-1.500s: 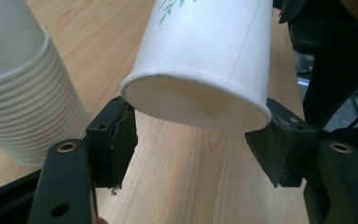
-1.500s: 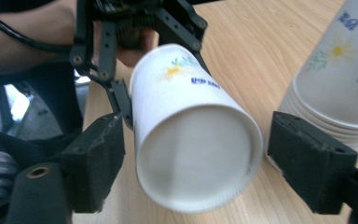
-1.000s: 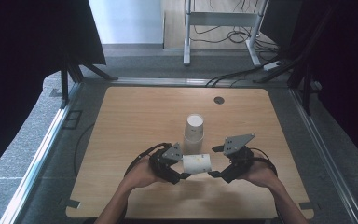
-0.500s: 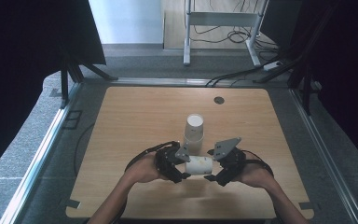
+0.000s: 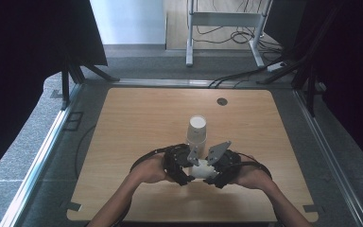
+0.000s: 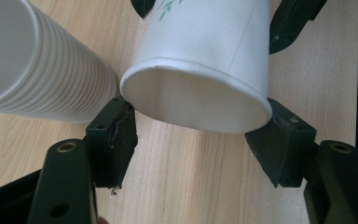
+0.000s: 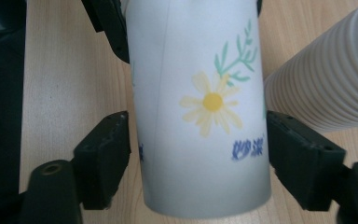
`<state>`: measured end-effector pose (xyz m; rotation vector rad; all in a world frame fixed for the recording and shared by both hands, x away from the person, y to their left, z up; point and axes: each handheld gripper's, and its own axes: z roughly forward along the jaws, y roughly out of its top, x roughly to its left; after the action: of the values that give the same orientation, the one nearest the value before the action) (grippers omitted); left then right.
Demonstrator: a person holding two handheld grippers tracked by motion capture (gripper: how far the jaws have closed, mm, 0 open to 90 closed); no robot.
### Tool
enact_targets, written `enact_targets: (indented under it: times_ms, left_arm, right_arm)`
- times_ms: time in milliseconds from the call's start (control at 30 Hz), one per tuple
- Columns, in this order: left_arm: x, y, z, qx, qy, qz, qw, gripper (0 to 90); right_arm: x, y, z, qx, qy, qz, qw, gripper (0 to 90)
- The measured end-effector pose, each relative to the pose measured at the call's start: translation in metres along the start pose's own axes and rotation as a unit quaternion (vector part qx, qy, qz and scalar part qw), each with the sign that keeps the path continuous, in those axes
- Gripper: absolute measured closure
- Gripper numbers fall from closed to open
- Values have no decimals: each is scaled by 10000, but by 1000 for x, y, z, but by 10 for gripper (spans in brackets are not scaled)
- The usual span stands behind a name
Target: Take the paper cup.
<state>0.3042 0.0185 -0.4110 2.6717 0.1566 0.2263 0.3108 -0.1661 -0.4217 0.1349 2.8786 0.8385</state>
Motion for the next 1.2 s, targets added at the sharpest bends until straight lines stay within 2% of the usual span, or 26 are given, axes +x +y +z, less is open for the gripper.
enact_targets:
  times_ms: [167, 367, 467, 567, 667, 767, 967, 1000, 1033, 1067, 1133, 1167, 1200]
  left_arm:
    - [0, 2, 2, -4, -44, 8, 10000, 339]
    - [1, -1, 0, -155, -148, -14, 9998, 318]
    - [4, -5, -3, -361, -191, -138, 9991, 272]
    - [9, -10, -8, -623, -242, -377, 9971, 211]
    - [13, -15, -13, -925, -304, -625, 9933, 158]
    - [16, -21, -18, -1266, -369, -879, 9874, 135]
    - [21, -29, -24, -1897, -492, -1302, 9719, 74]
    - [21, -30, -25, -2033, -515, -1390, 9678, 71]
    - [21, -32, -27, -2110, -525, -1410, 9658, 70]
    - [22, -33, -27, -2211, -552, -1456, 9627, 70]
    - [21, -34, -28, -2322, -576, -1493, 9594, 70]
    - [21, -35, -28, -2346, -556, -1486, 9591, 71]
    - [21, -35, -28, -2402, -575, -1495, 9574, 73]
  right_arm:
    - [1, 1, 1, 52, -3, -16, 10000, 338]
    - [0, -1, -1, -18, 126, 83, 9999, 353]
    - [0, -2, -4, -174, 151, 150, 9996, 353]
    - [-1, -4, -8, -282, 170, 187, 9993, 353]
    - [-3, -6, -12, -442, 170, 279, 9985, 353]
    - [-4, -8, -16, -616, 151, 364, 9973, 353]
    - [-6, -12, -22, -1059, 98, 529, 9929, 352]
    - [-6, -13, -23, -1137, 94, 567, 9919, 352]
    - [-6, -15, -24, -1213, 76, 591, 9908, 352]
    - [-7, -16, -24, -1323, 71, 611, 9893, 352]
    - [-7, -19, -25, -1464, 60, 670, 9869, 352]
    - [-6, -21, -25, -1535, 43, 693, 9857, 352]
    - [-6, -22, -25, -1577, 19, 700, 9850, 352]
